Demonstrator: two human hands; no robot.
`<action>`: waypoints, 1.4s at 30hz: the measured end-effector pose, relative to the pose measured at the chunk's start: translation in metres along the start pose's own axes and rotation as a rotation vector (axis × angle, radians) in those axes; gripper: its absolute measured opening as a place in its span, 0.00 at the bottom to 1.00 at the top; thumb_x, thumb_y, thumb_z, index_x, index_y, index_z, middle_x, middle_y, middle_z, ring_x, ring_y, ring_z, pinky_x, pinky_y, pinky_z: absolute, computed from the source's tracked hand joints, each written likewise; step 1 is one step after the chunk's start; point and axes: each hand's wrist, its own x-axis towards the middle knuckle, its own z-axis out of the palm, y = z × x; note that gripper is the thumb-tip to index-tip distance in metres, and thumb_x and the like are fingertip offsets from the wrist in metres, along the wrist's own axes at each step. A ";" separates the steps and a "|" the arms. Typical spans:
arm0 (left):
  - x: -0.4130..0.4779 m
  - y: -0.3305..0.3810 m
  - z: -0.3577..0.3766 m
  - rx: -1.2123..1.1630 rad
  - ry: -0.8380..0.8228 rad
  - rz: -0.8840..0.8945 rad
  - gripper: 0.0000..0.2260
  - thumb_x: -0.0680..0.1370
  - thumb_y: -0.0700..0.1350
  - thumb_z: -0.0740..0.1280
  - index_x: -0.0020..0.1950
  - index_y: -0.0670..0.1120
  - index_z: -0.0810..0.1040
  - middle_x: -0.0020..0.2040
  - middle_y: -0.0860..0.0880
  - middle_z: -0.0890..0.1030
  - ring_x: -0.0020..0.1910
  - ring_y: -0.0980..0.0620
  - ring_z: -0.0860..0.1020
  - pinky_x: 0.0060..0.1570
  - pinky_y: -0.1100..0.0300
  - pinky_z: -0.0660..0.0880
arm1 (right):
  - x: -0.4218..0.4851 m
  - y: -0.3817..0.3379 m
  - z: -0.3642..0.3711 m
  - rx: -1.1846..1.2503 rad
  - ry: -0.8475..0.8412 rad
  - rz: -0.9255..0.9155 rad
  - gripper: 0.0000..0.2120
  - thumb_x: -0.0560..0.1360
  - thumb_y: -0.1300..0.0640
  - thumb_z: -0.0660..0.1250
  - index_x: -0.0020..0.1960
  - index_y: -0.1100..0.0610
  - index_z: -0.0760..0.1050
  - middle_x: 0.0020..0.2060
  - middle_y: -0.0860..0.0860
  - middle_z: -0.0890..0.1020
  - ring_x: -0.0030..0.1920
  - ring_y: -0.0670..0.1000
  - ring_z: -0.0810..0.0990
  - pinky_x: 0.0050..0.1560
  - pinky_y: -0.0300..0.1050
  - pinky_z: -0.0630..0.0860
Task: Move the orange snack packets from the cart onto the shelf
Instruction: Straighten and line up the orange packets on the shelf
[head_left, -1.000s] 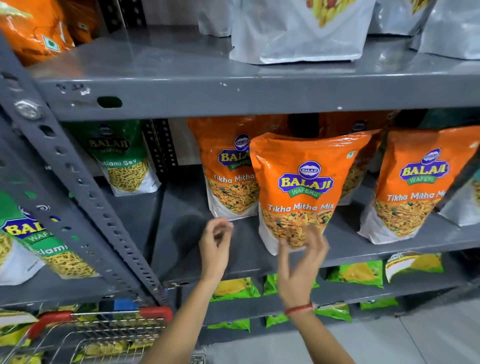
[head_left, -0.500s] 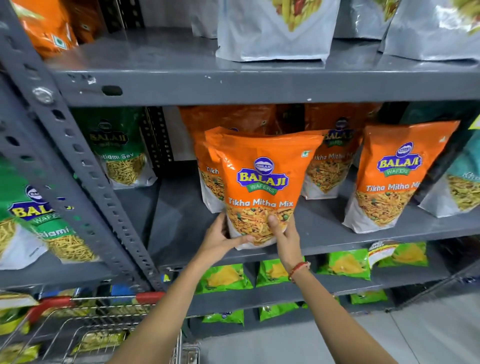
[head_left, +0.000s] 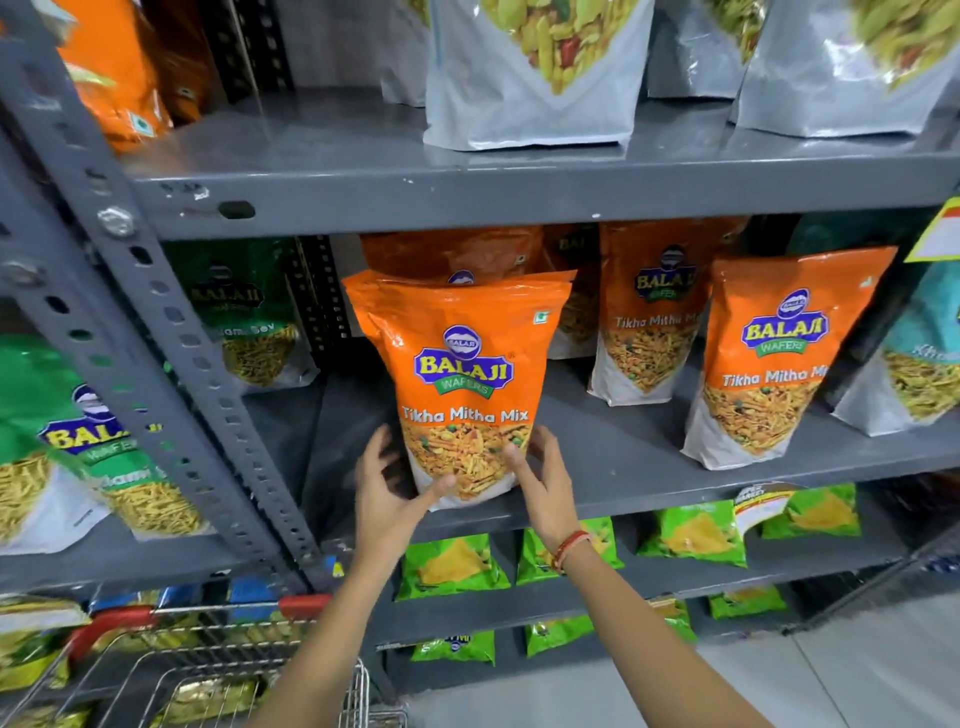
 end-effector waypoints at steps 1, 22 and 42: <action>-0.013 0.004 0.005 0.037 0.126 0.063 0.41 0.62 0.63 0.72 0.69 0.50 0.62 0.61 0.51 0.69 0.55 0.57 0.72 0.54 0.69 0.68 | 0.001 0.002 -0.008 0.007 0.051 0.011 0.23 0.74 0.46 0.64 0.66 0.51 0.65 0.62 0.47 0.74 0.63 0.44 0.72 0.62 0.38 0.70; 0.107 0.022 0.268 0.202 -0.158 0.047 0.16 0.79 0.45 0.60 0.63 0.39 0.74 0.60 0.38 0.79 0.60 0.40 0.76 0.56 0.53 0.71 | 0.103 0.047 -0.115 -0.359 0.368 0.037 0.23 0.77 0.69 0.54 0.72 0.65 0.58 0.73 0.60 0.62 0.74 0.56 0.60 0.70 0.36 0.51; 0.091 0.026 0.247 0.147 -0.035 -0.040 0.15 0.79 0.44 0.59 0.64 0.39 0.69 0.63 0.39 0.77 0.62 0.42 0.74 0.54 0.59 0.68 | 0.074 0.035 -0.111 -0.207 0.109 0.006 0.24 0.80 0.52 0.53 0.74 0.58 0.56 0.75 0.54 0.61 0.75 0.50 0.58 0.72 0.38 0.54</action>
